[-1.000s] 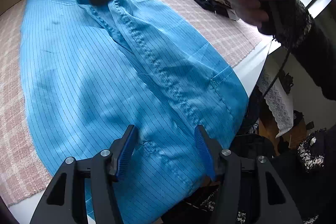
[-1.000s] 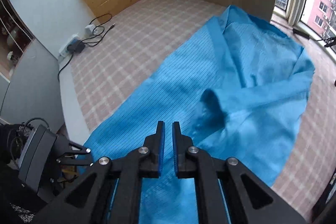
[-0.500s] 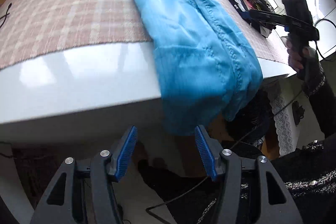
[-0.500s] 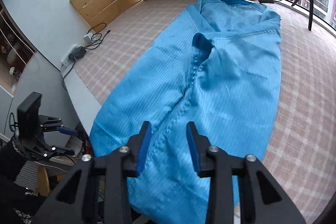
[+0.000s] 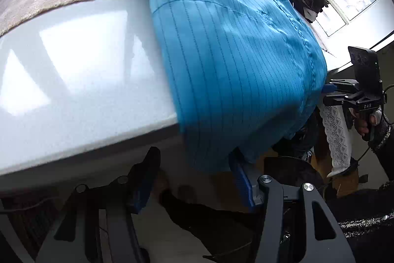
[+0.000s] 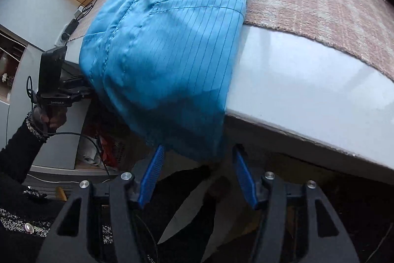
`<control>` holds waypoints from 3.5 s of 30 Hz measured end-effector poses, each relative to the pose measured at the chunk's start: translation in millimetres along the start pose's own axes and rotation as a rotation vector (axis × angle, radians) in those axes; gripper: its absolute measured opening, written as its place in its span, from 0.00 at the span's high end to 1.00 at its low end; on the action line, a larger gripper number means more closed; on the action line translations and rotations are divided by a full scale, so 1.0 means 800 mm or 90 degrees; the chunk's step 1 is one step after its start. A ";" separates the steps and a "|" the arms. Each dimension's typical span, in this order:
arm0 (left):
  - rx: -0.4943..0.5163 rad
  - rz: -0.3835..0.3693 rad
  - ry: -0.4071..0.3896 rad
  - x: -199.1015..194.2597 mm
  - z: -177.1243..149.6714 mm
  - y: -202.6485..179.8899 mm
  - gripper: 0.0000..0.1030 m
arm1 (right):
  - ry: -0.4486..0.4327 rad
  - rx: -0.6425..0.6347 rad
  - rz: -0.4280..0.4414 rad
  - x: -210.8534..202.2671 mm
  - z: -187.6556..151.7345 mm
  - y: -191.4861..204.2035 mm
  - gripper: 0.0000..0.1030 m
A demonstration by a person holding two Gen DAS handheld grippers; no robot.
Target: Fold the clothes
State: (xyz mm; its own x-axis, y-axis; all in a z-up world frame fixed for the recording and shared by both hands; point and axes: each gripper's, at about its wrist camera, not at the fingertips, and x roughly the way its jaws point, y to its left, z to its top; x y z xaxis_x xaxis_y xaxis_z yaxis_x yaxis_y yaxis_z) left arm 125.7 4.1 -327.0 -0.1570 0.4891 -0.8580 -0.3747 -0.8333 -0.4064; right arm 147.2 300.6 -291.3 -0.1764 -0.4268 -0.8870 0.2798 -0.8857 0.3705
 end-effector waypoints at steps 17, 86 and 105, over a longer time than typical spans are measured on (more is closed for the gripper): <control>0.064 -0.108 0.076 -0.029 0.019 -0.062 0.97 | 0.069 -0.124 0.138 0.026 0.008 0.033 0.93; -0.008 0.096 0.032 -0.011 0.319 0.070 0.61 | -0.077 -0.047 0.054 -0.026 0.338 -0.116 0.53; 0.004 0.121 -0.033 -0.043 0.294 0.041 0.99 | -0.097 -0.079 0.052 -0.018 0.340 -0.096 0.78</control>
State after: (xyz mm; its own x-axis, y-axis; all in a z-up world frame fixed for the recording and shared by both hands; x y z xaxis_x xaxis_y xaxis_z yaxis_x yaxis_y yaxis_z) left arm -96.4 20.4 -236.7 -0.2729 0.3353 -0.9017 -0.3399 -0.9105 -0.2356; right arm -128.8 325.4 -231.9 -0.2871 -0.5273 -0.7997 0.4108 -0.8220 0.3945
